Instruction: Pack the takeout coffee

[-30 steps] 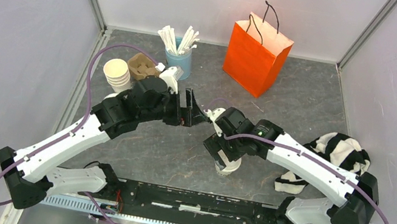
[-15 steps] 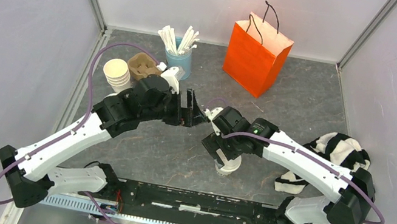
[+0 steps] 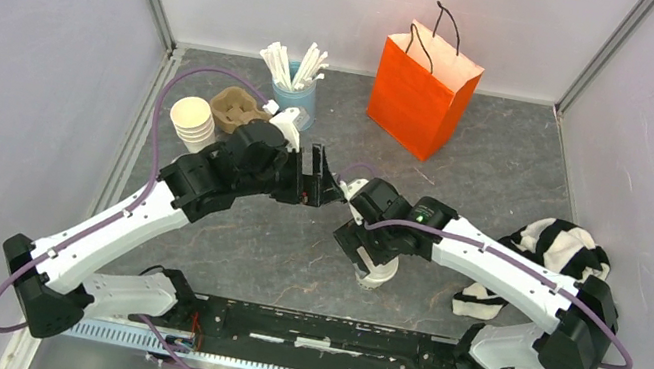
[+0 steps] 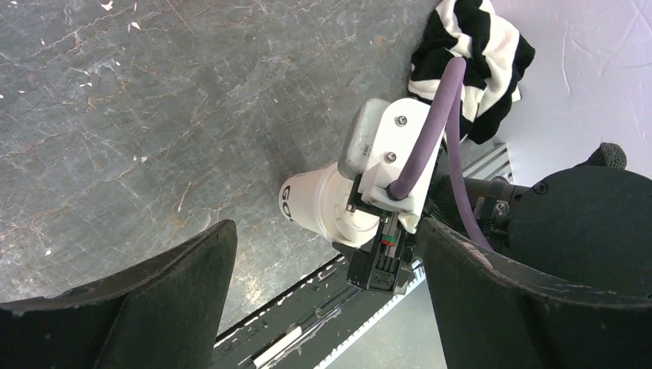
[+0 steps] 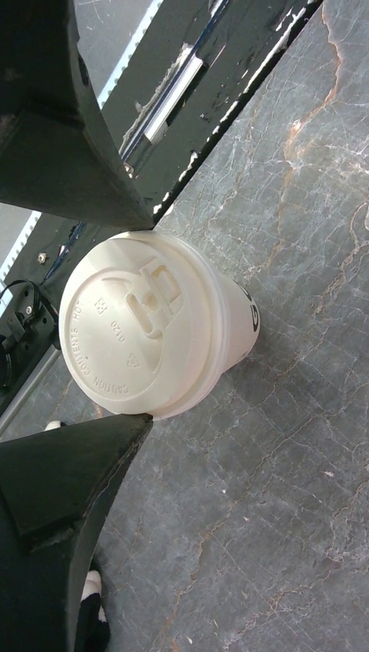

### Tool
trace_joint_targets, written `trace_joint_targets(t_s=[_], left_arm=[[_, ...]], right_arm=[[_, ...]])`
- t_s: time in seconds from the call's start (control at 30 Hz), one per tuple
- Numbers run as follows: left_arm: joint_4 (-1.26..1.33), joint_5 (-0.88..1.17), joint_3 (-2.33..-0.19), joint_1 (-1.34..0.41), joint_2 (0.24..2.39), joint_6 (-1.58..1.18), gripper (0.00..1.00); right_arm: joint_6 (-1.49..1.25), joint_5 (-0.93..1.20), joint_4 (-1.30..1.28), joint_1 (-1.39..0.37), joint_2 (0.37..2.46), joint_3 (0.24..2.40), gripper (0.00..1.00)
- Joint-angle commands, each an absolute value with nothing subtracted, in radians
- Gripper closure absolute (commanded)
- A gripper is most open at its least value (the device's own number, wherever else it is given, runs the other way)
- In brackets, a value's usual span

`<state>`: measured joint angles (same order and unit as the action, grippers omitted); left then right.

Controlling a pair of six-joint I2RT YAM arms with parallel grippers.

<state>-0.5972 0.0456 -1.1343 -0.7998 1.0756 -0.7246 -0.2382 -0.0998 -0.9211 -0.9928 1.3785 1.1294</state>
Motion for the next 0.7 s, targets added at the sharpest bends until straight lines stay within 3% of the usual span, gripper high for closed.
trace_joint_targets(t_s=[0.0,0.37,0.67], left_arm=[[-0.588,0.043,-1.183,-0.795,1.084,-0.672,0.05],[-0.614,0.039,-1.198,-0.795,1.083,-0.681,0.05],[-0.676,0.041,-1.280,-0.794,1.120,-0.637,0.05]], right_arm=[[-0.248,-0.128,-0.897,-0.989,1.355,1.111,0.10],[-0.227,-0.204,-0.873,-0.910,1.304,1.069,0.14],[-0.067,-0.225,-0.759,-0.488,1.309,1.015,0.14]])
